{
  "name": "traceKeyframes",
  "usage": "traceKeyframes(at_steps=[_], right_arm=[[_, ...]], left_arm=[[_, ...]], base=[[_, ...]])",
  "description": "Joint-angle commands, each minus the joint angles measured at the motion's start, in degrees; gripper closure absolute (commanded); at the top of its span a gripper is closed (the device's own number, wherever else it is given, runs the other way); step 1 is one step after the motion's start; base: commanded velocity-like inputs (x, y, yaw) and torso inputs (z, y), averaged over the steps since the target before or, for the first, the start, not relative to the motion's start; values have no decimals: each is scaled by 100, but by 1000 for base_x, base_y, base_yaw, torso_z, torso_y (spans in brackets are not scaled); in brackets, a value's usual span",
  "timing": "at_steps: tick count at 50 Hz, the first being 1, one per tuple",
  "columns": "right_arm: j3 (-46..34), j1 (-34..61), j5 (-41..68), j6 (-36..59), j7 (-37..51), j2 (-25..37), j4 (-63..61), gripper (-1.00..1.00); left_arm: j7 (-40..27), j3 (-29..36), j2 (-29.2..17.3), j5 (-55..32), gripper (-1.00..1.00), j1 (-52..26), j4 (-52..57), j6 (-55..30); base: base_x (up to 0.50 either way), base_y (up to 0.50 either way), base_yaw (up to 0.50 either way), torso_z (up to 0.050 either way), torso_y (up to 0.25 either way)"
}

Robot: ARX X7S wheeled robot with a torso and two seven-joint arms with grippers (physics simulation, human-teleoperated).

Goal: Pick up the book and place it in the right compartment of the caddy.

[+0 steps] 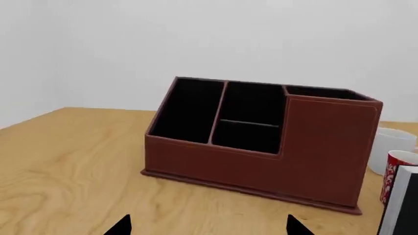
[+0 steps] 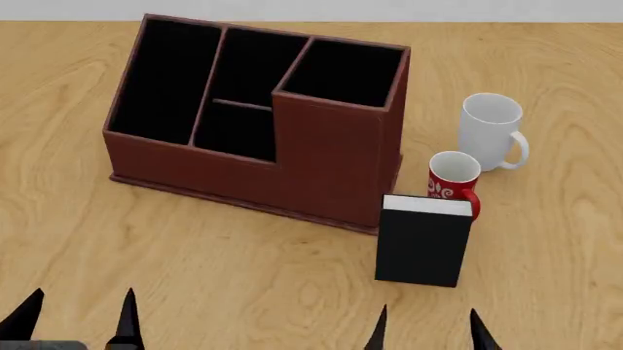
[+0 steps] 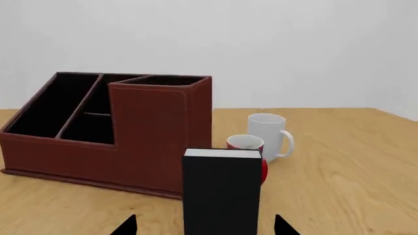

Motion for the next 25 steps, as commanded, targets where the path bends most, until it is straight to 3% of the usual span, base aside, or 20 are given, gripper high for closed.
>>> traceKeyframes(at_steps=[1,19,25], right_arm=[[18,270,125,996,159,275,-1363,-100],[183,1524,529,3069,212,684,-2926,-100],[223,2102,634,3851,225,852,-3320,-100]], left_arm=[[-108,16,-261,-321,-100,-404,1321,-940],[-350,-351,-627,-1348,-100,-1977,2942,-3265],[-595,-806,-595,-1904,-100,-2561,3342,-4102]], base=[[0,0,0,0,0],[0,0,0,0,0],[0,0,0,0,0]])
